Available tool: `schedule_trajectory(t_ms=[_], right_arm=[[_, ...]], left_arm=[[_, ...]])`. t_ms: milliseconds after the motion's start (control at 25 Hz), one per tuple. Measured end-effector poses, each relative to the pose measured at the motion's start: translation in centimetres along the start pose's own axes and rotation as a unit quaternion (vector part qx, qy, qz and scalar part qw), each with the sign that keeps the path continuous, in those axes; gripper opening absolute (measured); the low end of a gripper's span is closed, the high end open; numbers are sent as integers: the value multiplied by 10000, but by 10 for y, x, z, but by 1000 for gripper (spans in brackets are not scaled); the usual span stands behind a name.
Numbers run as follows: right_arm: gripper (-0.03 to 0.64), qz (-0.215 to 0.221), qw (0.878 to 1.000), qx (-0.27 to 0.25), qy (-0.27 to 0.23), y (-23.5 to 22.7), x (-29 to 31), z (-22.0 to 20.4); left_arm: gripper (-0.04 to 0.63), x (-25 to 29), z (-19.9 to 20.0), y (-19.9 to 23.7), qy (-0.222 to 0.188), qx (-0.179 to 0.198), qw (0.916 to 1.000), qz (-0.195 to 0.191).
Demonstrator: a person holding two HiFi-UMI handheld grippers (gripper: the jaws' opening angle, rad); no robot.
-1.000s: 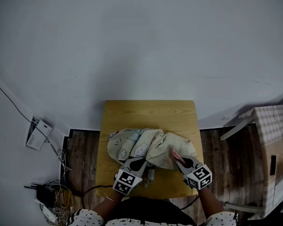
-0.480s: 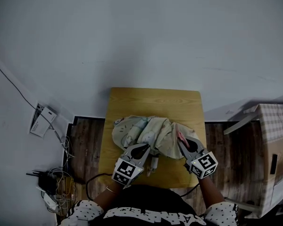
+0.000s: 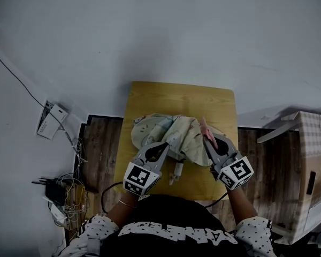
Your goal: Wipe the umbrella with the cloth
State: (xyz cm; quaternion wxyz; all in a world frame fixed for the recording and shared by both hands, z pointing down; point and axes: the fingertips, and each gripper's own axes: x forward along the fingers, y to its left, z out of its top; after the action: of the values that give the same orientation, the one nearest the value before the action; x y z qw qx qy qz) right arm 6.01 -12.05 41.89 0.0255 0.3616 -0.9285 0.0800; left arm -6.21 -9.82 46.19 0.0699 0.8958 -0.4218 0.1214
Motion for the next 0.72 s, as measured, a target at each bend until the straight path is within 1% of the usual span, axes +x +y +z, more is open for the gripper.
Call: schedule_trajectory(t_ms=[280,720], right_arm=[[32,100,9998,-36,-147,8,4,15],[31,273,9995,-83,-109,18,11,16]], left_arm=[[2,-5,11,-3,-90,36,10000,-2],[2,-8,13,1,-118,20,9999,44]])
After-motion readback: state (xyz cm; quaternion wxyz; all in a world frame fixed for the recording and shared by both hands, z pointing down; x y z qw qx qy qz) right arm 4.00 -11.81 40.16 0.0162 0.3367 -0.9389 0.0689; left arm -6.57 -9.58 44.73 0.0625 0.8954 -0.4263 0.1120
